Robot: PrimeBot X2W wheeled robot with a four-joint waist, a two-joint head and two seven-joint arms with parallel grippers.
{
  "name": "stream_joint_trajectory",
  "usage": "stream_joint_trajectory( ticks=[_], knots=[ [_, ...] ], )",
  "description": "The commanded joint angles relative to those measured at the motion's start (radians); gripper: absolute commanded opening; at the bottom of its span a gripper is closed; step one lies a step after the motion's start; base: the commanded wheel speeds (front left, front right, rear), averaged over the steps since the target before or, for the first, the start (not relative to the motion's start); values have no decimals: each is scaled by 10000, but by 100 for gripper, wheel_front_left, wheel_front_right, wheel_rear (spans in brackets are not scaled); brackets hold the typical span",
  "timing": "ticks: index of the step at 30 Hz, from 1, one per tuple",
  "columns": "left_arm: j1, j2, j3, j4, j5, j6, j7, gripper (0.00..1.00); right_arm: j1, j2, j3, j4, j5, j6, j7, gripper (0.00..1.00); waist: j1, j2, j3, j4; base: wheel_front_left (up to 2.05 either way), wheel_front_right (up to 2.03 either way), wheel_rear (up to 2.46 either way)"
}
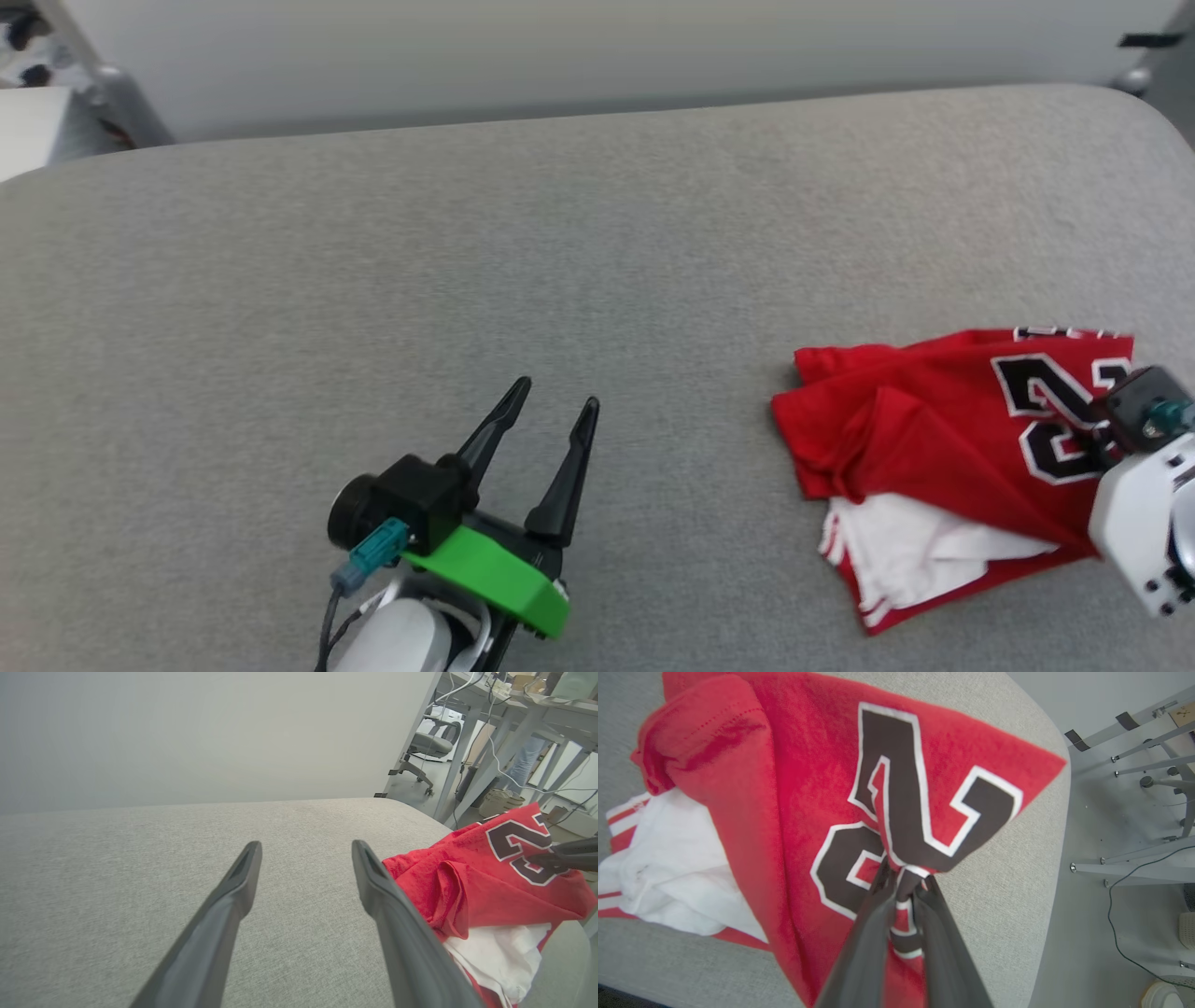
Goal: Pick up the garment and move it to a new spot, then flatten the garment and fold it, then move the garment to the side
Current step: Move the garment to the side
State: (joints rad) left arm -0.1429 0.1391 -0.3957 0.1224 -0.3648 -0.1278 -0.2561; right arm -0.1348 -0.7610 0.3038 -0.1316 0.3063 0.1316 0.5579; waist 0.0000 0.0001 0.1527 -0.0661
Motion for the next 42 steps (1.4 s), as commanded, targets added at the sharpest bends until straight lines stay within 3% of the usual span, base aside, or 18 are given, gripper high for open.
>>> stream_joint_trajectory(
  ticks=[1,6,16,27,36,37,38,39,42],
  knots=[
    [-341,70,-118,25,88,-29,-57,100,-380,-255,8,38,60,-9,-191,0,0,-1,787,-925,0,0,0],
    [-1077,470,-463,-74,206,-29,-57,100,-1323,-889,-57,710,-62,-9,-1021,0,0,-1,1839,-1590,0,0,0],
    [-2937,1386,-1045,-781,472,-29,-47,100,-3120,-715,-613,3282,-640,-9,-2450,0,0,-1,3850,-2431,0,0,0],
    [-3893,1776,-1145,-2336,632,63,649,100,-4261,-117,-2639,6280,-1544,-9,-4163,0,0,-1,4914,-2422,0,0,0],
    [-3789,2011,-1053,-2979,627,262,922,100,-5372,432,-3032,7812,-2138,-9,-5372,0,0,-1,5029,-2218,0,0,0],
    [-3764,2021,-1043,-2976,611,277,909,100,-5464,454,-3048,7913,-2204,-9,-5442,21,0,-1,4999,-2198,0,0,0],
    [-3732,2031,-1034,-2956,594,292,885,100,-5563,468,-3068,8028,-2298,-9,-5539,91,0,-1,4947,-2170,0,0,0],
    [-3705,2030,-1026,-2931,577,308,858,100,-5631,490,-3085,8122,-2347,-9,-5592,100,0,-1,4898,-2145,0,0,0],
    [-3590,1994,-978,-2757,490,371,697,100,-5778,528,-3109,8340,-2519,-9,-5824,100,0,-1,4617,-2045,0,0,0]
  ],
)
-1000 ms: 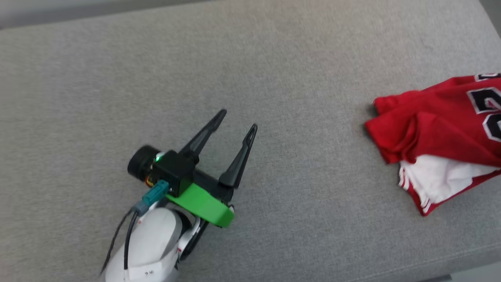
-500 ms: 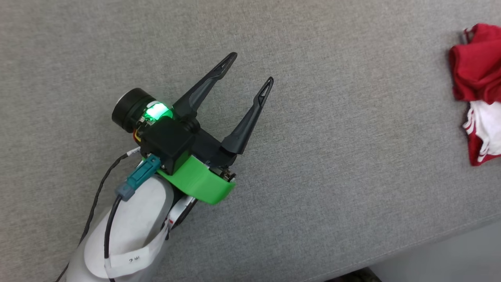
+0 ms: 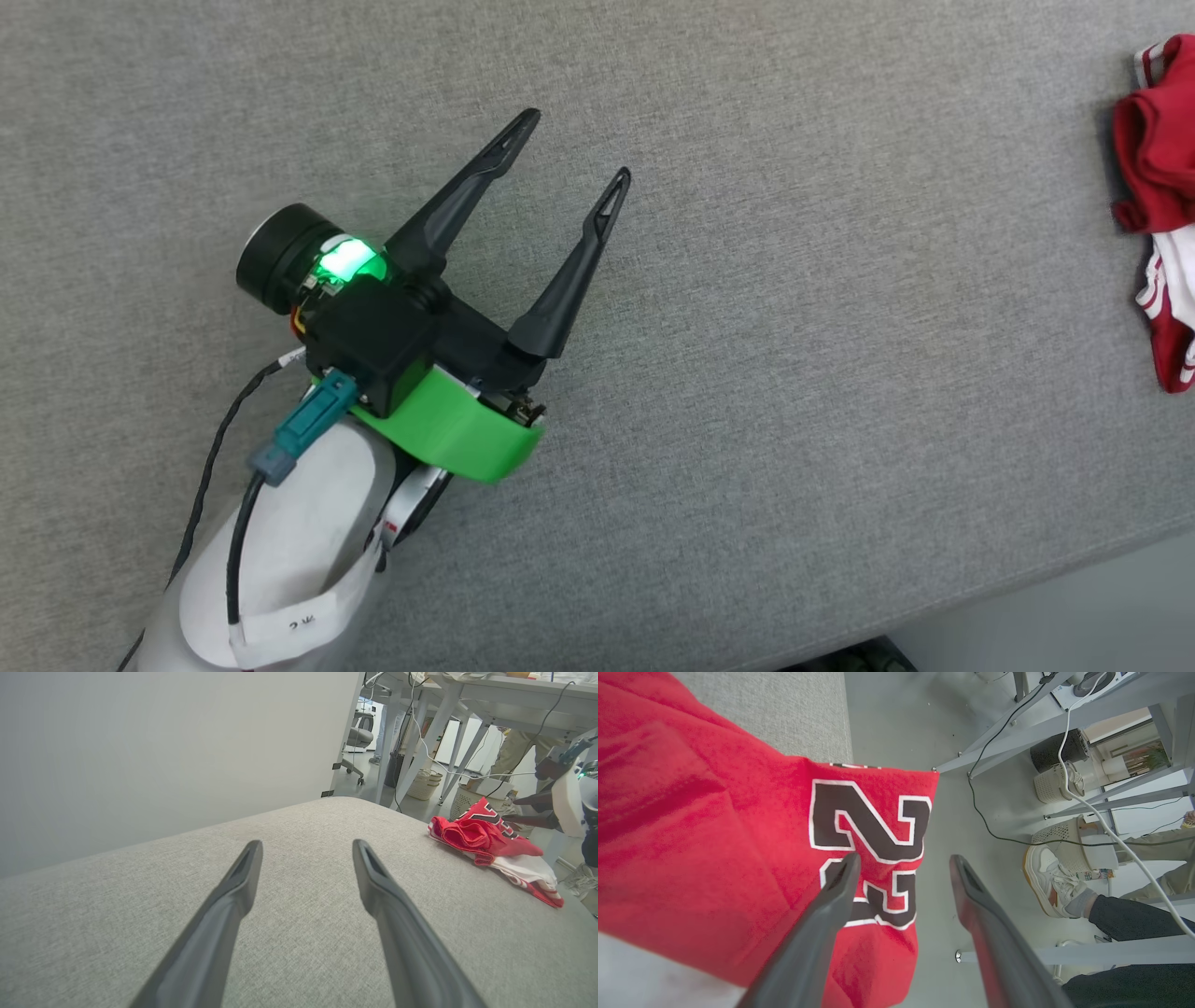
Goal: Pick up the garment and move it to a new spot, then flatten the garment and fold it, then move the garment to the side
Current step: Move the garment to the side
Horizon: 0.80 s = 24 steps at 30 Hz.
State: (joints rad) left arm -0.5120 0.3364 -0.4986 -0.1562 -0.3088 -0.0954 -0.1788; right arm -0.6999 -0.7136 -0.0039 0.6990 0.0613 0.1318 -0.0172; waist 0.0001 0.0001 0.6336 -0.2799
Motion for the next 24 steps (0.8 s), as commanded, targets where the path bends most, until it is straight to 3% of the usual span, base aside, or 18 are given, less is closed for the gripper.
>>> stream_joint_trajectory(
  ticks=[1,8,17,24],
  knots=[
    [142,-2,74,100,-108,67,-136,100,-145,57,-54,77,-89,-11,-139,100,-1,-1,-301,131,0,0,0],
    [766,-136,602,1019,-617,279,-633,100,-123,364,96,-616,399,-11,-837,100,-1,-1,-1596,413,0,0,0],
    [2127,-403,1794,1947,-1211,511,-822,100,987,1293,547,-3434,1745,-11,-619,100,-1,-1,-3568,932,0,0,0],
    [3203,-955,2617,2200,-1327,361,-827,100,2823,2353,148,-5616,2405,-11,-437,100,-1,-1,-4708,1502,0,0,0]
  ],
)
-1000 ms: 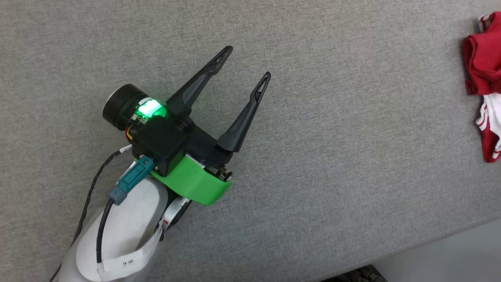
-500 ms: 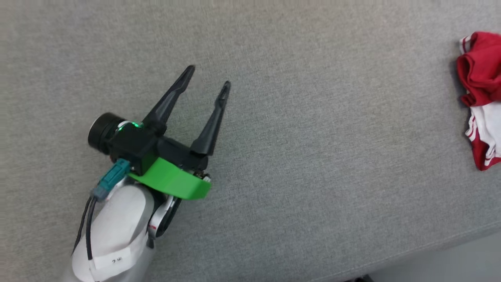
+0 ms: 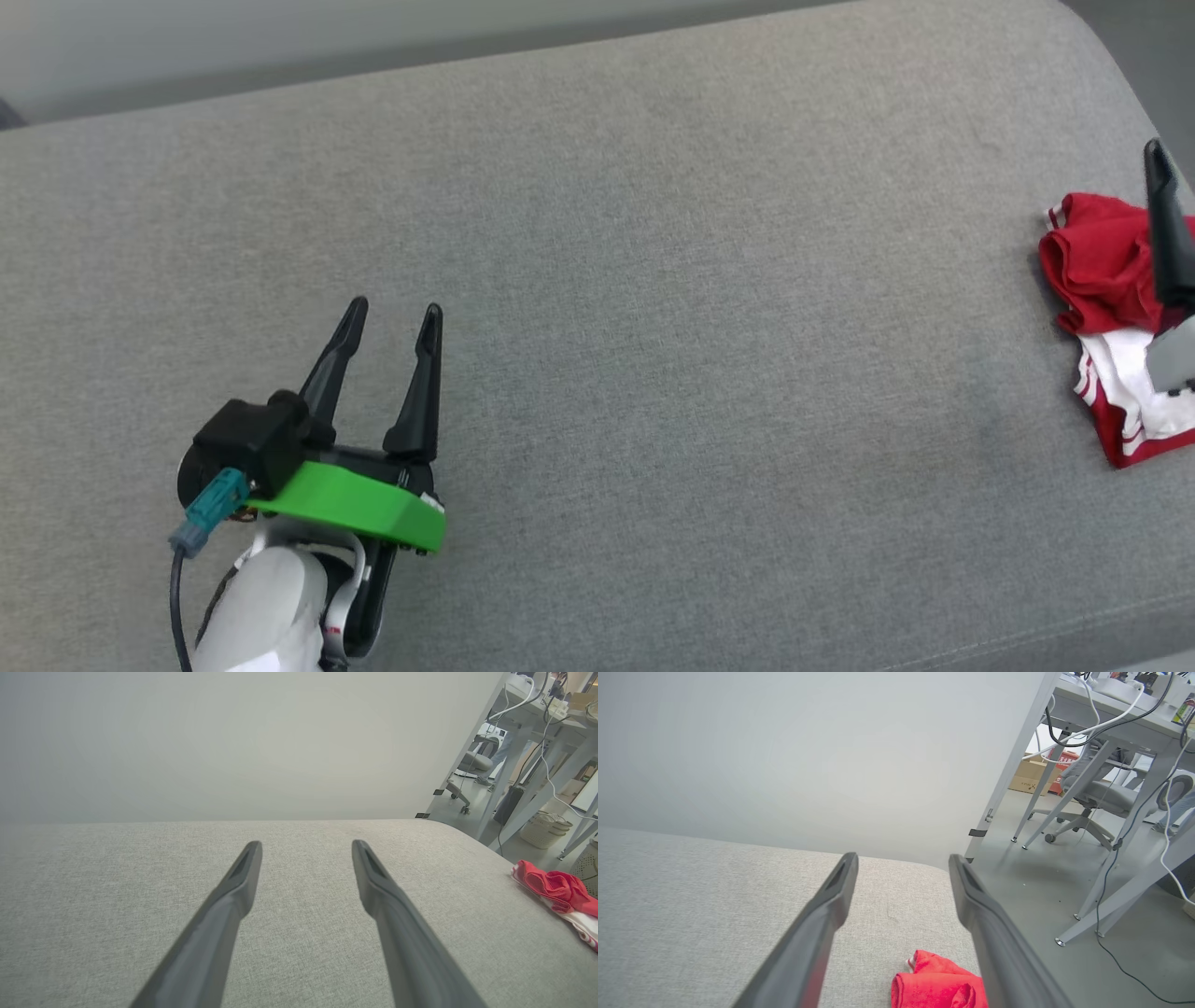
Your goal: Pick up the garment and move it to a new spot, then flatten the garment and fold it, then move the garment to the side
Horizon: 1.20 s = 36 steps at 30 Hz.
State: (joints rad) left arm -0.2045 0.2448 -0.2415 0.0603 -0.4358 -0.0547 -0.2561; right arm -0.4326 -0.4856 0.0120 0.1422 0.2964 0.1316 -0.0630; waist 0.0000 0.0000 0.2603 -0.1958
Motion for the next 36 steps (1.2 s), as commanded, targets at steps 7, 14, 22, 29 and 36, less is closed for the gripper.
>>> stream_joint_trajectory(
  ticks=[7,14,22,29,36],
  knots=[
    [953,-541,487,374,214,-255,-55,100,2174,1606,-634,-1591,206,-9,-165,100,0,0,-1642,1204,0,0,0],
    [1565,-1020,882,590,552,-493,-56,100,3567,2633,-496,-1733,21,-9,-833,100,0,0,-1891,1525,0,0,0],
    [1835,-1505,1441,657,1100,-691,-56,100,4215,3714,-321,-1256,-336,-9,-1604,100,0,0,-1909,1631,0,0,0],
    [1774,-1631,1640,683,1259,-746,-56,100,4112,3764,-137,-1030,-380,-9,-1724,100,0,0,-1878,1597,0,0,0],
    [1723,-1668,1582,631,1256,-756,-57,100,4051,3753,-95,-967,-378,-9,-1774,100,0,0,-1845,1595,0,0,0]
  ],
)
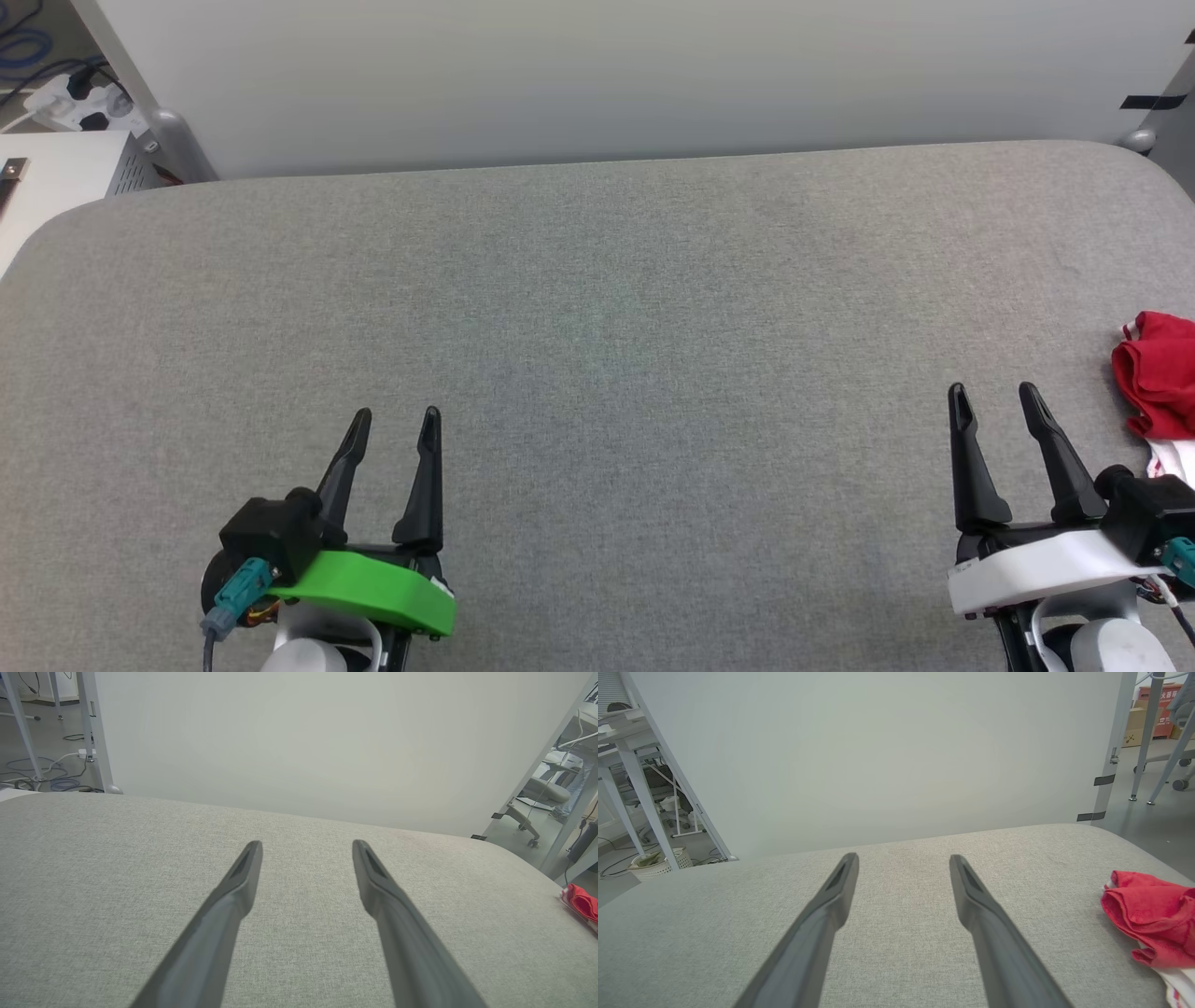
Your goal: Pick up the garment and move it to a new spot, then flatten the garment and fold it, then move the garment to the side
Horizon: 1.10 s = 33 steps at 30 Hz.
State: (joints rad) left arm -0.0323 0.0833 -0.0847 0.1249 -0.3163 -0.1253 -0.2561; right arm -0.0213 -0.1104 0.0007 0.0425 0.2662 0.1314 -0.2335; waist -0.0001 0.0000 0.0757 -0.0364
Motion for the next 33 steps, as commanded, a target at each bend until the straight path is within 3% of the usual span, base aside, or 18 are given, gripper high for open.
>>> stream_joint_trajectory(
  ticks=[1,8,9,33],
  knots=[
    [-3,-43,-5,-10,47,-51,-57,100,-65,1,25,39,-76,-7,-74,100,1,0,1,0,0,0,0],
    [12,-38,-159,46,-176,-52,-57,100,-79,11,53,61,-63,-7,-101,100,1,0,1,7,0,0,0],
    [0,6,-159,31,-180,-23,0,0,-5,4,29,36,0,0,-13,0,1,0,1,6,0,0,0],
    [53,-48,-6,-184,363,188,437,0,32,99,17,-41,-436,-1,388,0,1,0,-123,67,0,0,0]
  ],
)
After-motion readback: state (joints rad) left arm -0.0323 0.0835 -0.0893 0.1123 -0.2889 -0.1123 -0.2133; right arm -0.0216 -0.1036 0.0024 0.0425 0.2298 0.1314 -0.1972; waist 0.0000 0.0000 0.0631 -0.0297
